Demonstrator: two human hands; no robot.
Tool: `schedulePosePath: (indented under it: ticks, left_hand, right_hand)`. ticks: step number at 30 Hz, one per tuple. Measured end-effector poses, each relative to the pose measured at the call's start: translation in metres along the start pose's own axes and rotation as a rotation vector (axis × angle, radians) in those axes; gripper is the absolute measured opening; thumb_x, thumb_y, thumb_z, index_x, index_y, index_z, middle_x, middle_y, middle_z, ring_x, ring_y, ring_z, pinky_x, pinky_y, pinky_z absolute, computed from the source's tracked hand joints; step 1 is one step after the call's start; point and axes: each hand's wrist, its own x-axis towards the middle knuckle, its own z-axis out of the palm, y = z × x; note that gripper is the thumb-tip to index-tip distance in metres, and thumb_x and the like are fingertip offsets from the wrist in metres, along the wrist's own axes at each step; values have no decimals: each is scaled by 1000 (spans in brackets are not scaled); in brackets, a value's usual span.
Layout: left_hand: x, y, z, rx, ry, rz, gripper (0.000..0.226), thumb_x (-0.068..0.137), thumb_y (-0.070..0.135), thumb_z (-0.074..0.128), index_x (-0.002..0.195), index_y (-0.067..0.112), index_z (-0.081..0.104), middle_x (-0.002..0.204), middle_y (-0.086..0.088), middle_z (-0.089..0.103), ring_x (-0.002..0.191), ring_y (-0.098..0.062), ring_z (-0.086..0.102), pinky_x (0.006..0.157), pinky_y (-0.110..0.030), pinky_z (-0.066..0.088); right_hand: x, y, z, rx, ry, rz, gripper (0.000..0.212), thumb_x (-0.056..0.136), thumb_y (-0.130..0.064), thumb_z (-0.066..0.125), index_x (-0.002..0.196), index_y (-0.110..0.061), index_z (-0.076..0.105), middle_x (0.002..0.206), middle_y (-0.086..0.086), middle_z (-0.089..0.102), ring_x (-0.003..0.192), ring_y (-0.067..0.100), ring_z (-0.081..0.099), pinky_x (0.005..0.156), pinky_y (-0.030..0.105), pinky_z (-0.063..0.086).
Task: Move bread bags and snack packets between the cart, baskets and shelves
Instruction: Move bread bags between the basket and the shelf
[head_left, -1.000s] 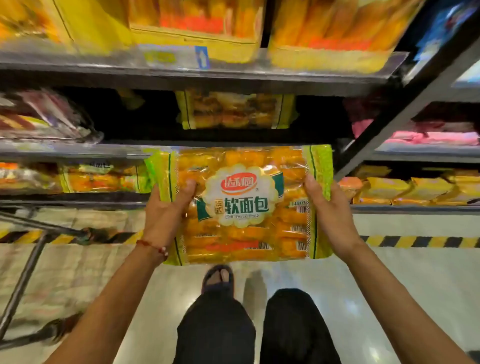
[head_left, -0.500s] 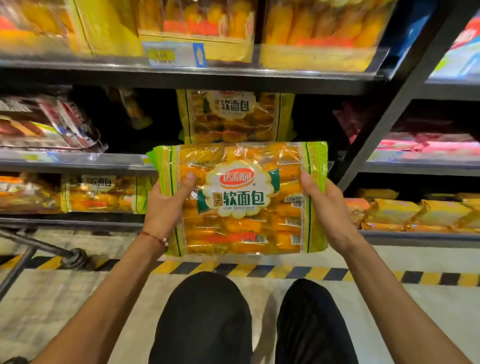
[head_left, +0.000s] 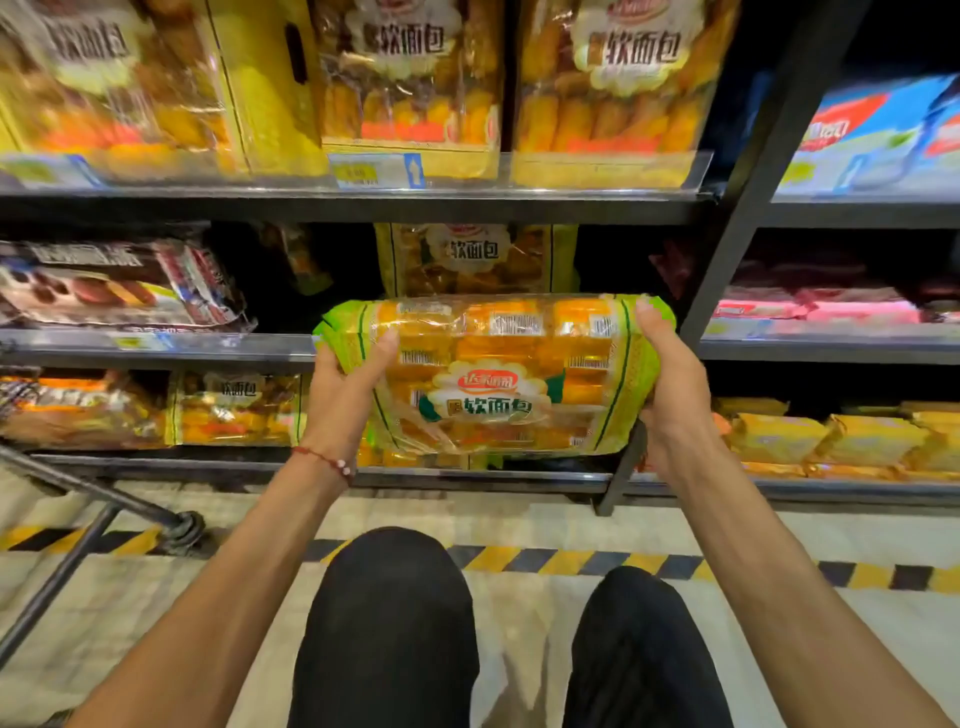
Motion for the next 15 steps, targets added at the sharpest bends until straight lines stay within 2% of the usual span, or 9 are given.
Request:
schedulePosePath:
  ticks: [3,6,8,11,14,15]
  left_hand:
    - [4,0,6,-86,36,-72,130,49,95,71,157,33,33,158,6,44,145,-20,41,119,-58,30]
    - [22,-13,4,-78,41,-81,121,48,93,75,149,31,47,147,3,58,134,-24,56,110,-56,44]
    - [22,-11,4,-55,60,-83,110,51,88,78,140,27,58,135,3,67,125,-23,63,105,-52,50]
    - [14,-2,6,-23,68,-57,76,70,69,78,129,22,66,120,2,74,115,-21,68,102,-50,53]
    - [9,2,7,-66,73,-46,84,65,62,78,135,18,60,121,-2,74,114,-24,69,102,-52,54]
    - [8,3,8,-89,76,-46,82,69,57,78,137,16,58,121,-3,73,113,-25,69,100,-50,55]
  right_hand:
    - [-2,-1,4,-63,101,-26,53,84,-68,73,116,-25,71,107,-4,79,101,16,75,86,38,58]
    - [-5,4,6,-129,134,-94,36,87,-51,79,113,-27,69,108,-3,77,103,18,74,95,46,59]
    - [-6,3,6,-158,131,-130,27,89,-42,80,109,-29,68,107,-3,76,102,18,73,95,47,60]
    - [-6,-4,5,-191,112,-181,22,91,-32,80,107,-28,66,105,-2,74,100,18,73,86,41,61]
    - [-4,-9,8,-255,113,-249,28,89,-28,80,111,-26,63,104,-2,72,98,18,73,85,42,62]
    - [-4,-10,9,-274,113,-269,29,89,-27,80,110,-29,61,104,-2,72,97,18,72,85,44,62]
